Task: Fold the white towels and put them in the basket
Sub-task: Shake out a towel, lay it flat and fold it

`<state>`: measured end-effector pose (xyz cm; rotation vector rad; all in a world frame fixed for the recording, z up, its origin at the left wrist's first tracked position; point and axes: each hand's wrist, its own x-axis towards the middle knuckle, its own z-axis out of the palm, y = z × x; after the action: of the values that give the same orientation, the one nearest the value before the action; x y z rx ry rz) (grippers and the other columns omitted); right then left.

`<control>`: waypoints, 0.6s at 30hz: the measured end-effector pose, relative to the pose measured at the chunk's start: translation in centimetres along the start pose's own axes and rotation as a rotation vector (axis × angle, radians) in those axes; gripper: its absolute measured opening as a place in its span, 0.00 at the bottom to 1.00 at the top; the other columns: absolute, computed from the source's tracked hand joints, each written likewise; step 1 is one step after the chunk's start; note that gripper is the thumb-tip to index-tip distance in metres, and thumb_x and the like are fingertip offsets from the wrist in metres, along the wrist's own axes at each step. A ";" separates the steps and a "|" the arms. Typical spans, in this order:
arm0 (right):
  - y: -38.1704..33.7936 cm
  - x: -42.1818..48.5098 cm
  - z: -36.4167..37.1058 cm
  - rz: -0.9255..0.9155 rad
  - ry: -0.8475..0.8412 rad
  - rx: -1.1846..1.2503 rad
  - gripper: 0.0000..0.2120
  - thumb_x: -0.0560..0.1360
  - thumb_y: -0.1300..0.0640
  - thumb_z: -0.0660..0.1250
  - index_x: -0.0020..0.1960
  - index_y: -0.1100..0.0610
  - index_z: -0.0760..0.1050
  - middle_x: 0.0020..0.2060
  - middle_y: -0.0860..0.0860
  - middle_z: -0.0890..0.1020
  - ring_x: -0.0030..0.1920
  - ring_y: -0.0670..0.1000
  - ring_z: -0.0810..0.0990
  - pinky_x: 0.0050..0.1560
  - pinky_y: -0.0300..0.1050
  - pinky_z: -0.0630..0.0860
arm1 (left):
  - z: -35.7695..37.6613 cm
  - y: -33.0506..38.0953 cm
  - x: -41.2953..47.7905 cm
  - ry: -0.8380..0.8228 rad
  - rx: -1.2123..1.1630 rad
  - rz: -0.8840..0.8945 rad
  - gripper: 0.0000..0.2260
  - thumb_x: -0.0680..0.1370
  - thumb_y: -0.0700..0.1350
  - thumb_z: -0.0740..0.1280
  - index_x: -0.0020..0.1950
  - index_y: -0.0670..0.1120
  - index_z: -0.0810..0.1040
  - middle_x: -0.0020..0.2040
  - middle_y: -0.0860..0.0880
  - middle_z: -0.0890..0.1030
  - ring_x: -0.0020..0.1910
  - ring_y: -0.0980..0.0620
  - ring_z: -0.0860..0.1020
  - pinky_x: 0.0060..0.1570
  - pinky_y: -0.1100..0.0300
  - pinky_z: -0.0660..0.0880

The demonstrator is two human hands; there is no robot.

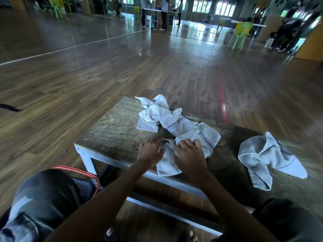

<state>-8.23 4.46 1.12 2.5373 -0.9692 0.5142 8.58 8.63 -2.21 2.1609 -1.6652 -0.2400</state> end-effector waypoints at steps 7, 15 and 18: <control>1.2 2.6 1.1 0.098 -0.219 -0.046 0.13 0.62 0.43 0.74 0.37 0.51 0.79 0.42 0.51 0.79 0.50 0.55 0.77 0.52 0.55 0.70 | -0.2 1.4 4.6 -0.047 0.046 0.152 0.13 0.79 0.51 0.62 0.62 0.61 0.76 0.66 0.59 0.73 0.66 0.52 0.67 0.60 0.52 0.60; 1.7 2.7 2.1 0.191 -0.157 -0.021 0.10 0.62 0.46 0.65 0.32 0.53 0.76 0.36 0.50 0.79 0.45 0.55 0.76 0.49 0.54 0.69 | -1.0 0.3 5.2 0.077 0.017 0.318 0.09 0.78 0.50 0.63 0.54 0.56 0.80 0.55 0.60 0.80 0.56 0.57 0.75 0.58 0.54 0.65; 2.3 3.4 1.5 0.220 -0.104 0.024 0.10 0.62 0.49 0.59 0.33 0.50 0.78 0.38 0.49 0.79 0.48 0.54 0.77 0.53 0.54 0.65 | -3.1 0.4 5.4 0.130 -0.041 0.379 0.10 0.76 0.51 0.61 0.50 0.54 0.81 0.48 0.58 0.83 0.50 0.55 0.78 0.56 0.53 0.66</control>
<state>-7.11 0.31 1.89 2.5137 -1.2965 0.4603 10.90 3.99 1.31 1.7458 -1.9295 -0.0230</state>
